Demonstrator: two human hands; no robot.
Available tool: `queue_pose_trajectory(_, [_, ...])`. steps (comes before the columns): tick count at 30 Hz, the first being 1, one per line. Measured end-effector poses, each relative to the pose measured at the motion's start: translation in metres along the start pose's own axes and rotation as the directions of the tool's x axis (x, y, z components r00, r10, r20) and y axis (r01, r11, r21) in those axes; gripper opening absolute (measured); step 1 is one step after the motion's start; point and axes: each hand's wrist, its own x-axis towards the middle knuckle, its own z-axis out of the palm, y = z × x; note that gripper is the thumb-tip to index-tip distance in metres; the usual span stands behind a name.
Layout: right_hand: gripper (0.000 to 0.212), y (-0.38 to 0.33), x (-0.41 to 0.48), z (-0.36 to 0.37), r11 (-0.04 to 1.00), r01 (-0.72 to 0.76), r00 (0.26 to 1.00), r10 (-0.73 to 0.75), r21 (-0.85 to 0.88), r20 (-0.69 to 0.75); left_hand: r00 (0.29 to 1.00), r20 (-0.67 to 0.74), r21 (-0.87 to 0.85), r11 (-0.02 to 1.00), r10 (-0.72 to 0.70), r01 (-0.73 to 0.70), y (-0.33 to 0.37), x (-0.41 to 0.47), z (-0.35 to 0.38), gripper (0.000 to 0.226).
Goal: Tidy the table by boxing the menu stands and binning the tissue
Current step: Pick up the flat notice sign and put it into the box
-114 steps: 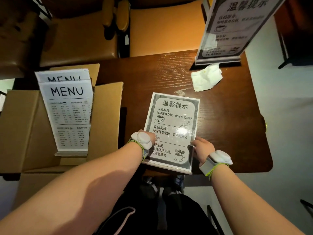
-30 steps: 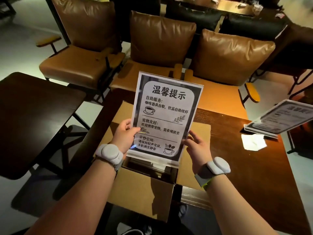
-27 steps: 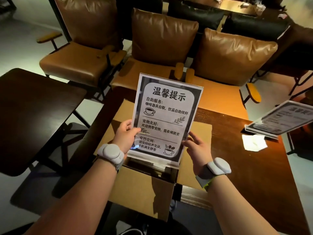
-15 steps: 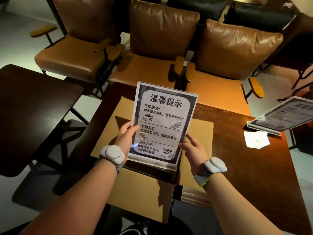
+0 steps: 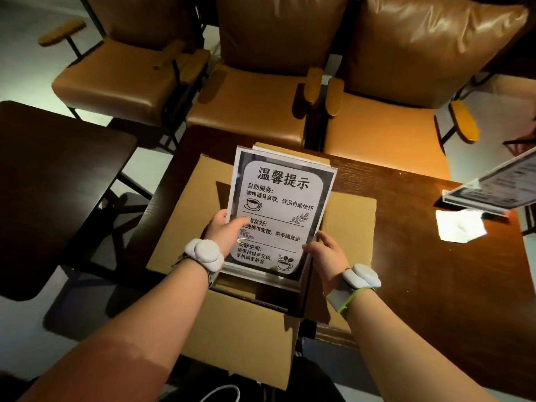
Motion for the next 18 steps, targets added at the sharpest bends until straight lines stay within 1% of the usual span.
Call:
queue_pose_trajectory(4, [0.064, 0.000, 0.009, -0.001, 0.998, -0.013, 0.999, 0.011, -0.067, -0.038, 1.000, 0.006, 0.109, 0.994, -0.024, 0.023, 0.003, 0.004, 0.002, 0.087])
queue_pose_trajectory(6, [0.054, -0.001, 0.010, 0.000, 0.995, -0.012, 1.000, 0.010, -0.101, -0.025, 1.000, -0.010, 0.181, 0.983, -0.020, 0.022, 0.004, 0.003, 0.003, 0.085])
queue_pose_trajectory(7, [0.054, -0.001, 0.010, 0.000, 0.994, -0.012, 1.000, 0.011, -0.113, -0.011, 1.000, -0.021, 0.208, 0.978, -0.017, 0.021, 0.005, 0.002, 0.004, 0.083])
queue_pose_trajectory(12, [0.055, -0.004, 0.016, 0.003, 0.996, 0.002, 1.000, -0.002, -0.089, -0.001, 1.000, 0.001, 0.211, 0.977, -0.018, 0.017, 0.010, -0.001, 0.005, 0.082])
queue_pose_trajectory(15, [0.046, -0.008, 0.015, 0.006, 1.000, 0.014, 0.999, -0.014, 0.017, 0.035, 1.000, -0.030, 0.227, 0.974, -0.006, 0.013, 0.008, -0.004, 0.010, 0.082])
queue_pose_trajectory(16, [0.045, -0.010, 0.015, 0.007, 1.000, 0.017, 0.999, -0.018, 0.024, 0.041, 0.999, -0.038, 0.232, 0.973, 0.001, 0.008, 0.006, -0.004, 0.010, 0.081])
queue_pose_trajectory(18, [0.051, -0.011, 0.014, 0.006, 0.999, 0.021, 1.000, -0.021, -0.031, 0.024, 0.999, -0.043, 0.225, 0.974, 0.011, -0.001, 0.003, -0.005, 0.011, 0.078])
